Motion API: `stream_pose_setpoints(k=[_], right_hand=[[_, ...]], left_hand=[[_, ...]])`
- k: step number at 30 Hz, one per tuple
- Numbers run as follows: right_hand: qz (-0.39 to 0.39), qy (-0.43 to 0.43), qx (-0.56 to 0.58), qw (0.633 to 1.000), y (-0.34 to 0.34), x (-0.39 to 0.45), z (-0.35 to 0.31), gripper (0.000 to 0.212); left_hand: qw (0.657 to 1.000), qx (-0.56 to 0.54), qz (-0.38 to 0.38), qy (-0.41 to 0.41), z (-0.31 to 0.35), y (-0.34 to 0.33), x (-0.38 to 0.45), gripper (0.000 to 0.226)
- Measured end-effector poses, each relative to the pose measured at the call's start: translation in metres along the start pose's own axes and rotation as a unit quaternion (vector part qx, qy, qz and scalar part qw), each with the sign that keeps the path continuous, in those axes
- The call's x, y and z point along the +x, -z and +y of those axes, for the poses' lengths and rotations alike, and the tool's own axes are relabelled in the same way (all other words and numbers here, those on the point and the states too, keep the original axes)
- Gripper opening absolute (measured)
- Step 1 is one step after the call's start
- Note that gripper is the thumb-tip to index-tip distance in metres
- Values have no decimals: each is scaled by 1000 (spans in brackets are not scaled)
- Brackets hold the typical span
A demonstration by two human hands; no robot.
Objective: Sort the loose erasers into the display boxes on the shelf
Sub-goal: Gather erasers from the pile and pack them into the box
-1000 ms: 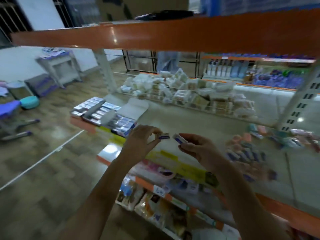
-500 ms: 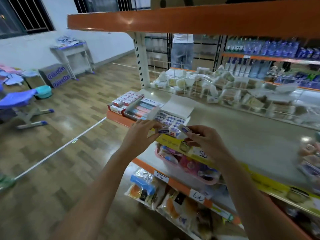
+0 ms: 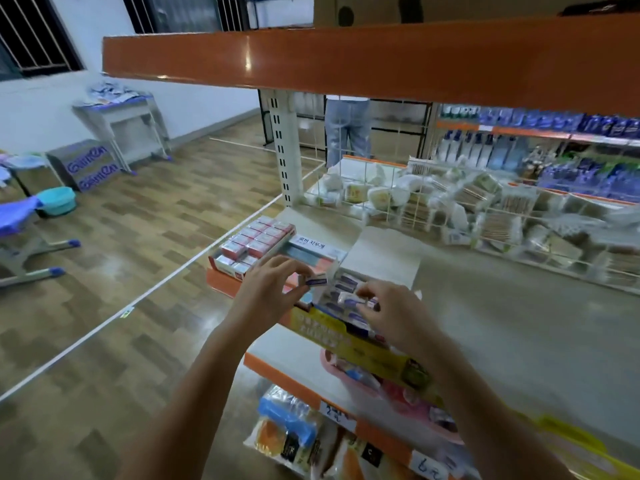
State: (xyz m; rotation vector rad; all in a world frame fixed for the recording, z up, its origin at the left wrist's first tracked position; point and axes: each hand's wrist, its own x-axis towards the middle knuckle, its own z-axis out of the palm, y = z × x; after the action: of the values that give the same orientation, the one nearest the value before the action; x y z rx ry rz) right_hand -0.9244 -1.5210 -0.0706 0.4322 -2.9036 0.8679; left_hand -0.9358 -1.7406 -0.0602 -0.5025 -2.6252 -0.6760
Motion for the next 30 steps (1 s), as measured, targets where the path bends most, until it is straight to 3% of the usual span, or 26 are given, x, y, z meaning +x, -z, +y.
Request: stream_pose_setpoints(k=[6,20,24,27,30], right_hand=[[-17,14,-56,998,-24,16,-9,24],[50,-130,-69,988,-51,18,-34,21],[122,-202,-86,968,-29,2,-30,22],[201,-274,-103,935,-15,-19,-19,25],[228,-329,-78,913,-11,-34,-12,36]], left_hand=[[999,-39,-17,-22,-23,-6,15,21],[976,-104,-118,-152,-43,-9,51,23],[955,-111,-199,-191,-21,-10,55,21],[941,-95,-230,-231,-1,-19,52,21],[934,-38,-248,-255,12,-36,51,25]])
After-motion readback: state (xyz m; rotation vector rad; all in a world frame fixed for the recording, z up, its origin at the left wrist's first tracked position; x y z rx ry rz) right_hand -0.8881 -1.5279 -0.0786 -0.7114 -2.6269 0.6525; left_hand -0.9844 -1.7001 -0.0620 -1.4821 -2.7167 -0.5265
